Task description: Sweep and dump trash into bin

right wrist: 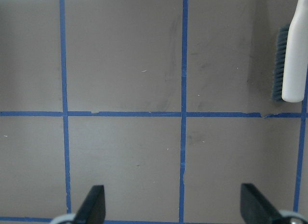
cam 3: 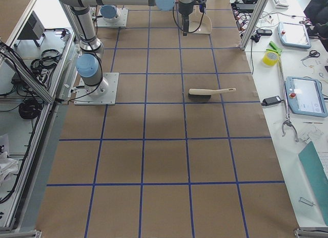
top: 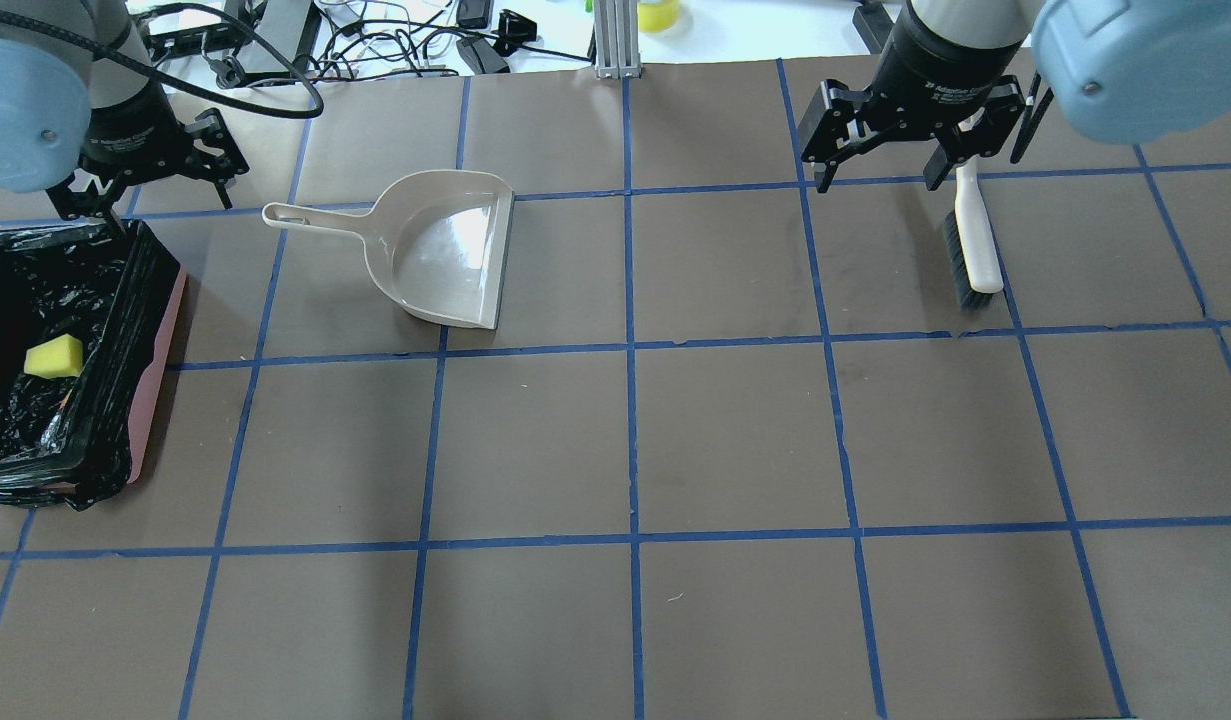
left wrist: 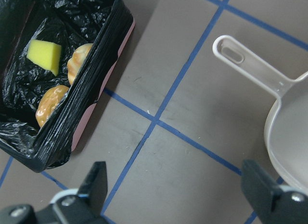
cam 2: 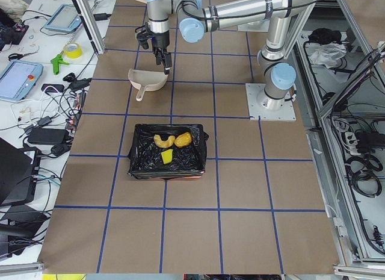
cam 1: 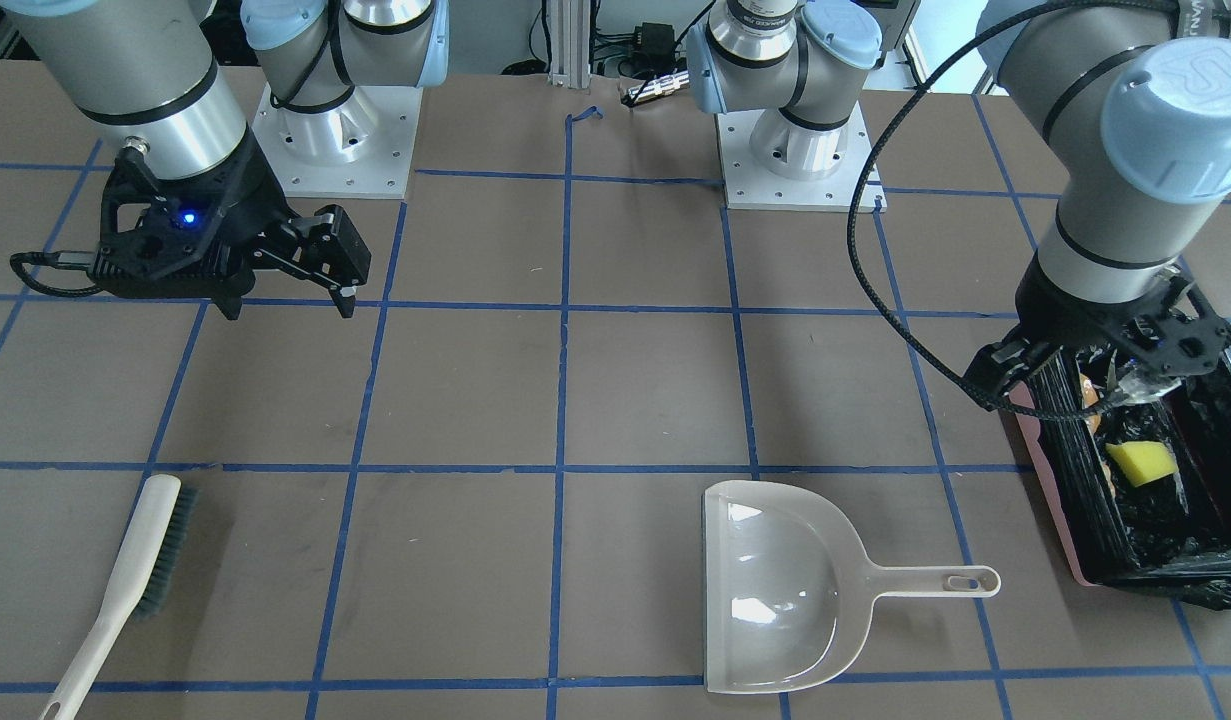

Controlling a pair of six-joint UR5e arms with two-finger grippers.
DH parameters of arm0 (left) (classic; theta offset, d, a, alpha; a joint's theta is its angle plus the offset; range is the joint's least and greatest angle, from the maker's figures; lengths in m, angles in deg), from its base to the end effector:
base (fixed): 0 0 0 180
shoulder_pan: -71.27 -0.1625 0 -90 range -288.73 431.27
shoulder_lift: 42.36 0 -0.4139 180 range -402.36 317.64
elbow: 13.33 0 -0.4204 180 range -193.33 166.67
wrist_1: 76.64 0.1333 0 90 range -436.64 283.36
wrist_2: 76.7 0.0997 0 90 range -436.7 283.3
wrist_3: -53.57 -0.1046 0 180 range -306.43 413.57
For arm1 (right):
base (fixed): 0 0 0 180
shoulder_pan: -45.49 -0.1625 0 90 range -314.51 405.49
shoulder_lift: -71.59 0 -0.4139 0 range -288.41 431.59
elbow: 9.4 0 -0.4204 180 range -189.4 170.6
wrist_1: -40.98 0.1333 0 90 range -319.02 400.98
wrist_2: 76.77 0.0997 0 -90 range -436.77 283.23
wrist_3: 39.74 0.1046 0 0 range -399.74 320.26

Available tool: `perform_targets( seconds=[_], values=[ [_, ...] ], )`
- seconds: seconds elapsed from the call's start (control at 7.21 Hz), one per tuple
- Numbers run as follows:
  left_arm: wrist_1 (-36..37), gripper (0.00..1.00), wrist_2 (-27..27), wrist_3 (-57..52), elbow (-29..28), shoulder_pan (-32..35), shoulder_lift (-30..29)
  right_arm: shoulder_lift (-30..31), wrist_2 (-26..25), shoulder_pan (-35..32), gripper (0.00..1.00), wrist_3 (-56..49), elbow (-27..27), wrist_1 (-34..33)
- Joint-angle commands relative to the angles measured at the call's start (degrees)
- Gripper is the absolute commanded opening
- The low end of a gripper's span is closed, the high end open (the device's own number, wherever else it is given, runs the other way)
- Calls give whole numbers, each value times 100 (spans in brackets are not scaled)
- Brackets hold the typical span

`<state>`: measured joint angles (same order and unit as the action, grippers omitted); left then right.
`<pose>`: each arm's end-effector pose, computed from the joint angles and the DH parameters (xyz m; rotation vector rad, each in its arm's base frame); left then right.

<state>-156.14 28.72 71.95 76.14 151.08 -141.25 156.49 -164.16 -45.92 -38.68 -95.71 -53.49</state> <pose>-0.0006 -0.5928 0.4133 -0.7164 2.7840 -0.0813 0.1519 -0.5586 0.4654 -0.0113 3.0938 -0.0811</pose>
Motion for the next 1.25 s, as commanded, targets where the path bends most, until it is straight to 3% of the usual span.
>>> perform_targets(
  seconds=[0.0, 0.14, 0.42, 0.69, 0.83, 1.11],
  values=[
    [-137, 100, -440, -80, 88, 112, 298, 0, -6, 9, 100, 0, 0, 7],
    [-137, 100, -739, -81, 88, 418, 491, 0, 2, 0, 100, 0, 0, -2],
    [-93, 100, -777, -202, 70, 1200, 537, 0, -6, 9, 100, 0, 0, 7],
    [-119, 100, -1406, -1579, 9, 1221, 633, 0, 2, 0, 100, 0, 0, 7],
    [-189, 100, -1645, -1618, 17, 1099, 669, 0, -6, 0, 100, 0, 0, 7],
    [-479, 100, -1657, -2030, 43, 888, 792, 0, -6, 9, 100, 0, 0, 7]
  ],
)
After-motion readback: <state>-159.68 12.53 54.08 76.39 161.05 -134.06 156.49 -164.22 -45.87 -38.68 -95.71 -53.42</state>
